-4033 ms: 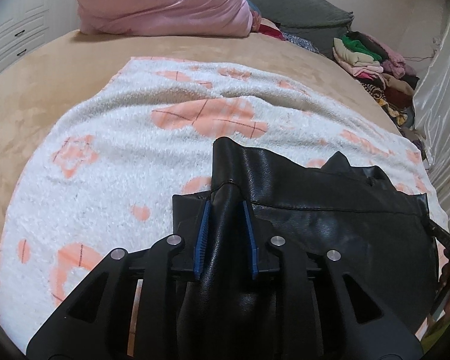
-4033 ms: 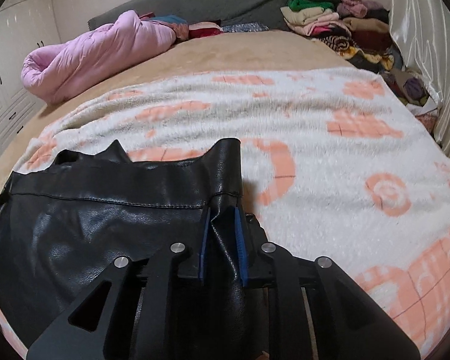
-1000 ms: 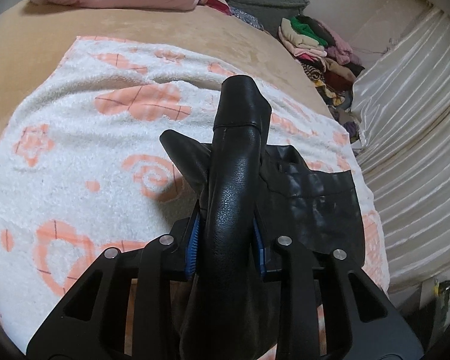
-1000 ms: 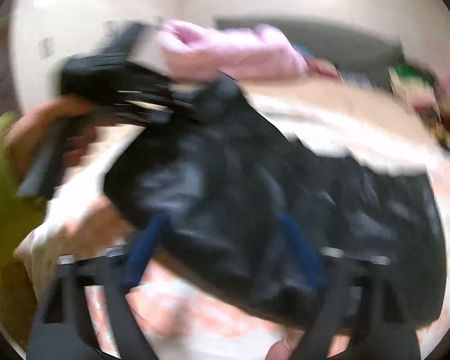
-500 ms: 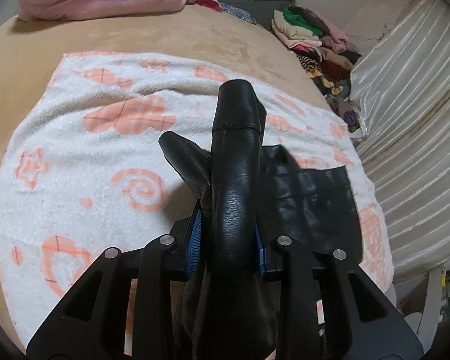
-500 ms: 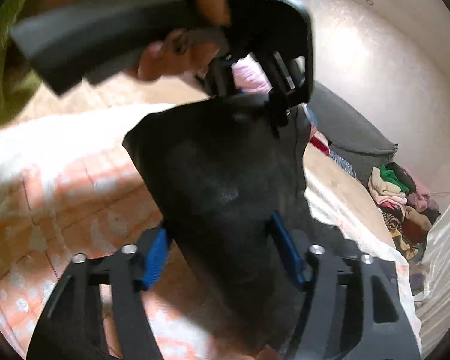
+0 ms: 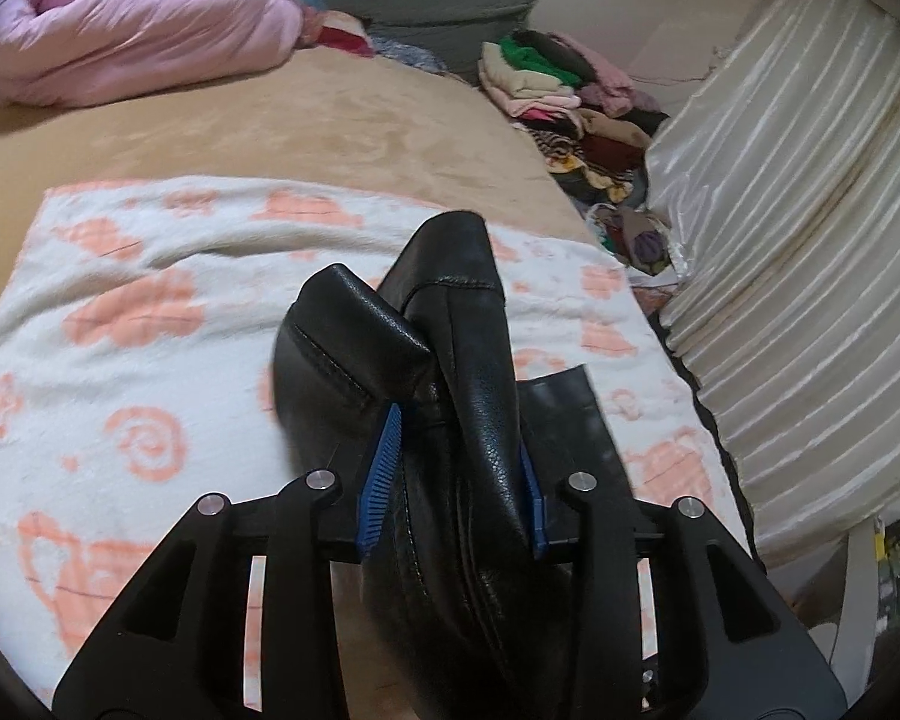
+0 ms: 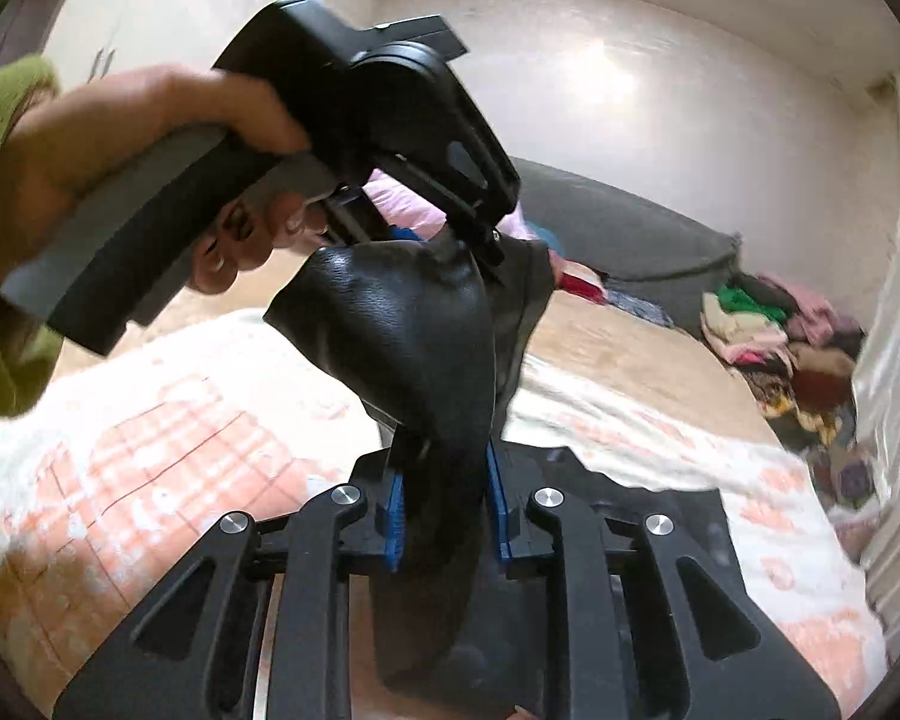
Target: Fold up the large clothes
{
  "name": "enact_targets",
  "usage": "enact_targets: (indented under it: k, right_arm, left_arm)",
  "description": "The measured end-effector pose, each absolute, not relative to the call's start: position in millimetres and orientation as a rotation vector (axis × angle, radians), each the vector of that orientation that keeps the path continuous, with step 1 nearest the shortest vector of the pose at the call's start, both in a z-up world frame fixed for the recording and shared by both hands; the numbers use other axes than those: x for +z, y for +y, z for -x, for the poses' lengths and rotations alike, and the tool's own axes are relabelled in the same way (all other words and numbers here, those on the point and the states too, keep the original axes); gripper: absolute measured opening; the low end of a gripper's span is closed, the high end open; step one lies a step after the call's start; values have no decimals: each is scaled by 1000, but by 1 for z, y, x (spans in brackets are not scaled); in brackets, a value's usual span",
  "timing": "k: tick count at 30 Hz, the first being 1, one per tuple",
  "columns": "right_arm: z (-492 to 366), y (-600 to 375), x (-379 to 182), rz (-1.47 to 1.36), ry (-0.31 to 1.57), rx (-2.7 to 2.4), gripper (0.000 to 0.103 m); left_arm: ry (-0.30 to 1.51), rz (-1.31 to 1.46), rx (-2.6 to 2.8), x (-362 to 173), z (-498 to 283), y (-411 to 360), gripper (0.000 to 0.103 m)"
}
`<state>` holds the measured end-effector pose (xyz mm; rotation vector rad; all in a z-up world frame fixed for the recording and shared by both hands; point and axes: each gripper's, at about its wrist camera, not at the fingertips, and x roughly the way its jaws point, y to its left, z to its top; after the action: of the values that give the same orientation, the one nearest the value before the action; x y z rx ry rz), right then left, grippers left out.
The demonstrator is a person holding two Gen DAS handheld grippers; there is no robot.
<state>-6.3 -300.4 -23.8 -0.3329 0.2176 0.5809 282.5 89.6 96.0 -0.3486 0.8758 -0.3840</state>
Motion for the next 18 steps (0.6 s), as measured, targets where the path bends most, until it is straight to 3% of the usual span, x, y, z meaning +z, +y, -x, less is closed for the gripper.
enact_targets:
  k: [18]
  right_arm:
    - [-38, -422, -44, 29, 330, 470, 19]
  left_arm:
    - [904, 249, -493, 89, -310, -49, 33]
